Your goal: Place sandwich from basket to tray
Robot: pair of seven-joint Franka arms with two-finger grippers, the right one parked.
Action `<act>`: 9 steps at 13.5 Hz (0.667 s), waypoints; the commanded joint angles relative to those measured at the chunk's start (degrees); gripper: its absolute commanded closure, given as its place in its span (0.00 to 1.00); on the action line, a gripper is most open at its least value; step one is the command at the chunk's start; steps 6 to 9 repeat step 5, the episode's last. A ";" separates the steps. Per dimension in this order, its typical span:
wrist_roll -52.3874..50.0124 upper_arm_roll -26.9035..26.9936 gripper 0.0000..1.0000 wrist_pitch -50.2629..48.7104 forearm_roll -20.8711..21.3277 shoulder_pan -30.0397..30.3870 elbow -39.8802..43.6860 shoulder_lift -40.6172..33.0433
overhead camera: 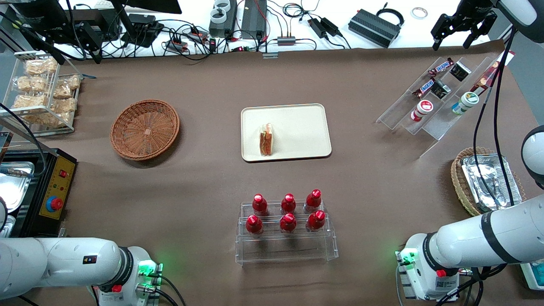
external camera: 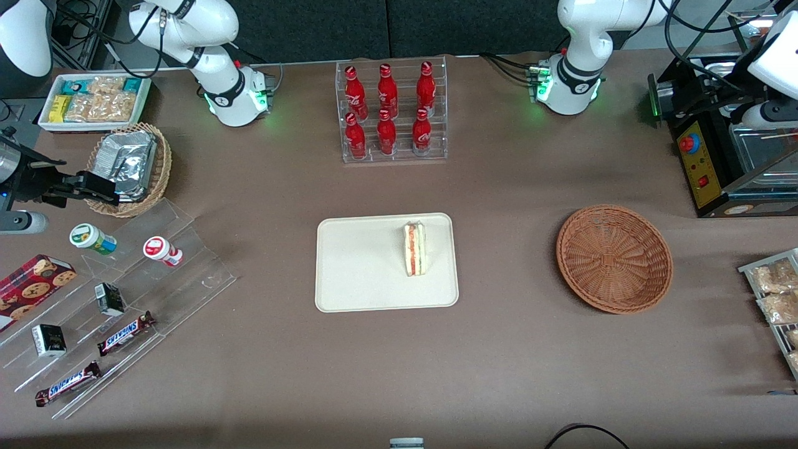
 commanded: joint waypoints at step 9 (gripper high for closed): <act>1.19 1.62 0.00 -0.47 -0.71 -0.70 1.90 2.18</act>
